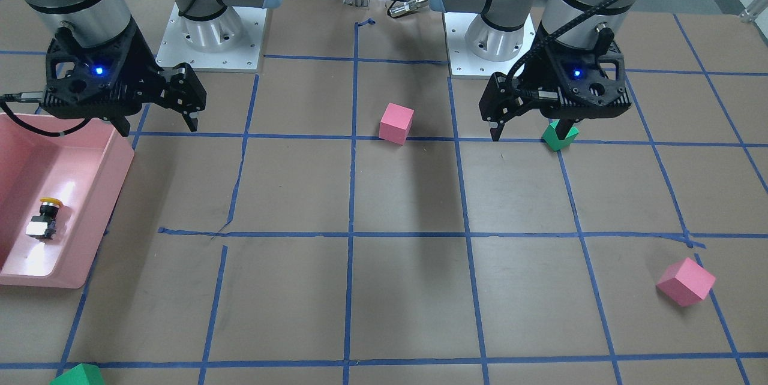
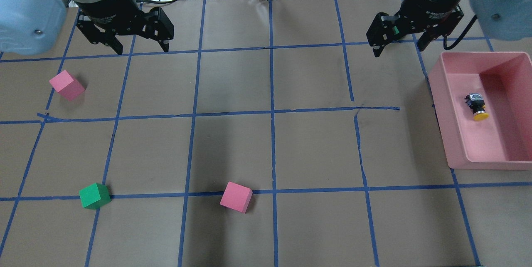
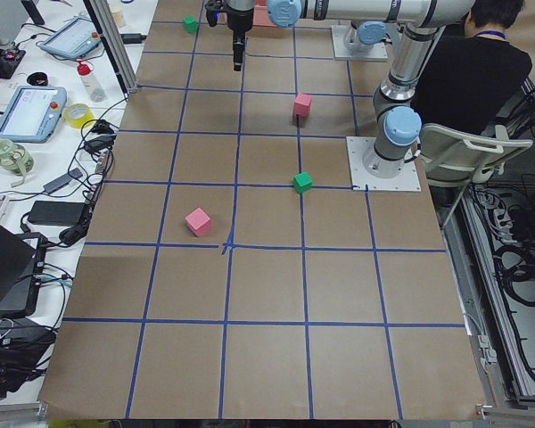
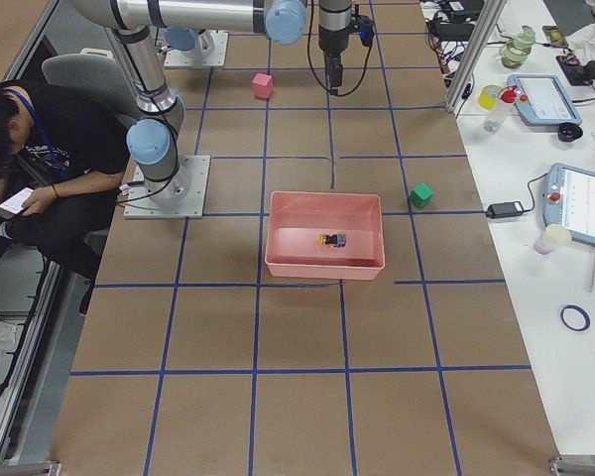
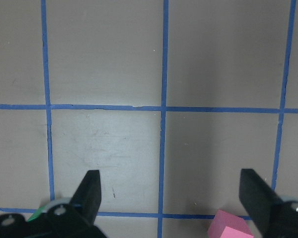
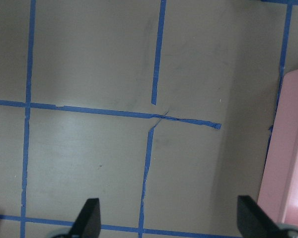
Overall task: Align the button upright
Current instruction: 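Move the right gripper over the pink tray above the button switch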
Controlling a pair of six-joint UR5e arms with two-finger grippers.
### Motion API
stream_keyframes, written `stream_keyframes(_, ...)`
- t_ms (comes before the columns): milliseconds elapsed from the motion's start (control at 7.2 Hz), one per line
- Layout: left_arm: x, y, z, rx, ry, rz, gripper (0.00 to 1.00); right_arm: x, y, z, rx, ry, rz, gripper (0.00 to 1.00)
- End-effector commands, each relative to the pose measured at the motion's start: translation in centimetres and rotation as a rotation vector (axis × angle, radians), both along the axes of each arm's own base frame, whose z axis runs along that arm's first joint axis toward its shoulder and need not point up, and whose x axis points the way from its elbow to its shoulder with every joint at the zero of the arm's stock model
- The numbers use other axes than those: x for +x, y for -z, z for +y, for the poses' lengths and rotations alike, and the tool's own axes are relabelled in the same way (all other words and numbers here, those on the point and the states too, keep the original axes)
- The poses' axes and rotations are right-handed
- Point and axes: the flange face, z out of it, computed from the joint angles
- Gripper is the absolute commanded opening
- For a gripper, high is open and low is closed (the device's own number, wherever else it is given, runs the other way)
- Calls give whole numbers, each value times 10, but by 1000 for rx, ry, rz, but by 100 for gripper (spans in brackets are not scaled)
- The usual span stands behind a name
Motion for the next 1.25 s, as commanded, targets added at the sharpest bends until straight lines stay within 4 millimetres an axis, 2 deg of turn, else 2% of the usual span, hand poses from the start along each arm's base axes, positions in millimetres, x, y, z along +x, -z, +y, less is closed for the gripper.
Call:
stream_keyframes(0,0,0,0,0,0,1,100,-1,3,-4,1,0,-2,100)
stream_keyframes(278,0,0,0,0,0,0,100,-14,8,-7,11,21,1,100)
stream_keyframes(417,0,0,0,0,0,0,100,-39,16,-12,33,62,13,100)
stream_keyframes(833,0,0,0,0,0,-2,100,-177,58,-39,64,135,10,99)
stream_keyframes(972,0,0,0,0,0,0,100,-214,79,-44,55,135,48,99)
stream_keyframes(1111,0,0,0,0,0,-2,100,-248,112,-49,22,170,91,99)
